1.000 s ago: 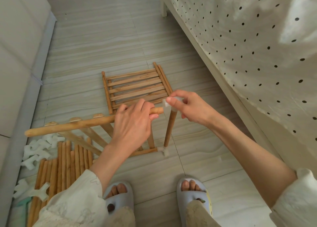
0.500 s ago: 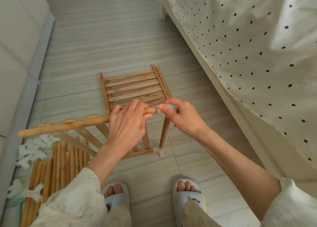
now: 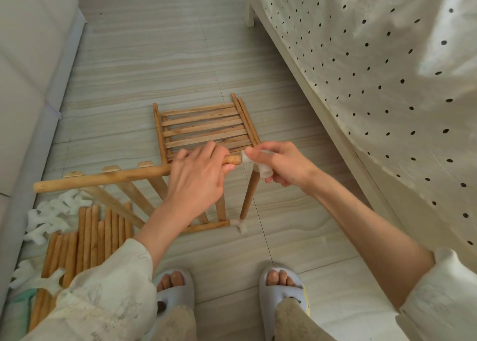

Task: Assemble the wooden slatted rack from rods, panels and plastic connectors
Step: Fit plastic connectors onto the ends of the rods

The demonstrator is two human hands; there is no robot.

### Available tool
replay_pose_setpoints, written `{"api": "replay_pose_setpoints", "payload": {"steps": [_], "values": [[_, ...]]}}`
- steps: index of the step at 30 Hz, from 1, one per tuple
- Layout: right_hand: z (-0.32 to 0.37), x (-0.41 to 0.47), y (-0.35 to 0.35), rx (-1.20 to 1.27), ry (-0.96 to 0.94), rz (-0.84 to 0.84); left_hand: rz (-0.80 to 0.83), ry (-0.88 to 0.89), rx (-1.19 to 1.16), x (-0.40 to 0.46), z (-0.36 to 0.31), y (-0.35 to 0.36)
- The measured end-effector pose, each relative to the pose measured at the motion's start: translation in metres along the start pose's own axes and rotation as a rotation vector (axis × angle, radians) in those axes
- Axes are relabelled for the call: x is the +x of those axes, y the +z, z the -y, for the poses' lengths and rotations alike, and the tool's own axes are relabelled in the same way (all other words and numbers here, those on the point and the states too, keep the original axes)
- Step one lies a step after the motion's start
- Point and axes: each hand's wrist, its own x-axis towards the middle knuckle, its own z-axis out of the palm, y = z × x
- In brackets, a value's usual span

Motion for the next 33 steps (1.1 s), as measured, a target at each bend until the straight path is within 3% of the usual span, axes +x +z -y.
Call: {"api": "replay_pose_setpoints", "payload": {"steps": [9,18,23,27,30,33], "values": [[0.010,0.019,0.010,-0.240,-0.021,-0.162,-0.052,0.027,0.006,0.003,0.005,0.008],[0.006,0.014,0.006,-0.264,-0.014,-0.266,-0.050,0.057,0.025,-0.001,0.004,0.006],[0.005,0.013,0.006,-0.225,-0.044,-0.225,-0.052,0.047,0.018,-0.003,0.003,0.003],[-0.002,0.007,0.000,0.024,-0.039,-0.091,-0.058,0.039,0.018,-0.002,0.004,0.005],[-0.012,0.003,-0.001,0.146,-0.076,-0.082,-0.068,0.035,0.007,-0.002,0.003,0.006],[-0.025,0.000,0.002,0.024,-0.159,-0.106,-0.066,0.028,-0.007,-0.002,0.002,0.006]]}}
